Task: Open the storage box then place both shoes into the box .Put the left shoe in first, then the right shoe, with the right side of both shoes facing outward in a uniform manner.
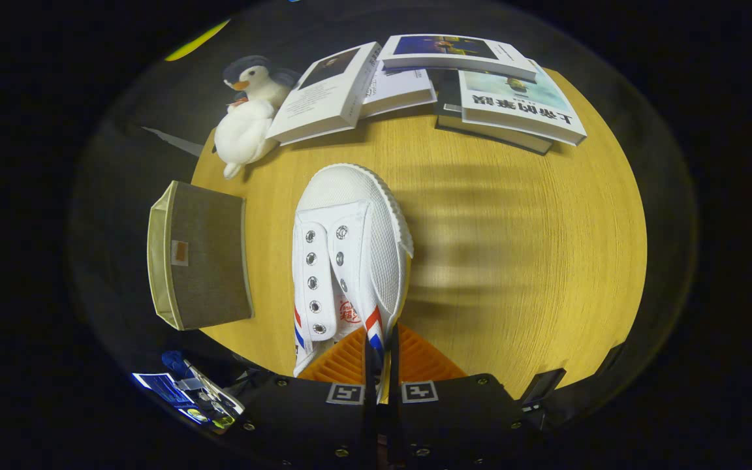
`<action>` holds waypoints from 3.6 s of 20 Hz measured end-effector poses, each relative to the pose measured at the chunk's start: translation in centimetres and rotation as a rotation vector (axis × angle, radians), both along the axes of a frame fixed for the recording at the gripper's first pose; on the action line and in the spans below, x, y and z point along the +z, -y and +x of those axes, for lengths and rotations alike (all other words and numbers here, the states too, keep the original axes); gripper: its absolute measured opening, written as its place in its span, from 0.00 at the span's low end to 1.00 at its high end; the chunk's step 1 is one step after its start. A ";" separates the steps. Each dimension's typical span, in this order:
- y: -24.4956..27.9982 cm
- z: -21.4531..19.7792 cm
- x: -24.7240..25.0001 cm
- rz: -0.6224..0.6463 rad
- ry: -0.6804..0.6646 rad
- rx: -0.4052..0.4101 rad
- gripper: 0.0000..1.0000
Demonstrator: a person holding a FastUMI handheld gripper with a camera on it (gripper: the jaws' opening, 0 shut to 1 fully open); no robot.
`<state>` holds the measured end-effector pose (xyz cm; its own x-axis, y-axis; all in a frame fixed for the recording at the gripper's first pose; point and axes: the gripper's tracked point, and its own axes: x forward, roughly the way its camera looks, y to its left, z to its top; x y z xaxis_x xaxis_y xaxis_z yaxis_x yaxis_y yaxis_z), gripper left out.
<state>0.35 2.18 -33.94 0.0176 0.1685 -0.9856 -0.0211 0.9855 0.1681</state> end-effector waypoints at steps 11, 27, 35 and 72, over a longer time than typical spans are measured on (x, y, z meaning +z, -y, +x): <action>-11.6 1.1 6.2 0.061 0.040 0.167 0.06; -29.5 3.9 6.9 0.137 0.034 0.350 0.06; -33.5 4.4 4.4 0.081 0.012 0.406 0.06; -9.7 4.7 34.9 0.004 1.346 -0.064 0.93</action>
<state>5.09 11.86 0.92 0.9714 0.1337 -0.1962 -0.1249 0.9906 0.0564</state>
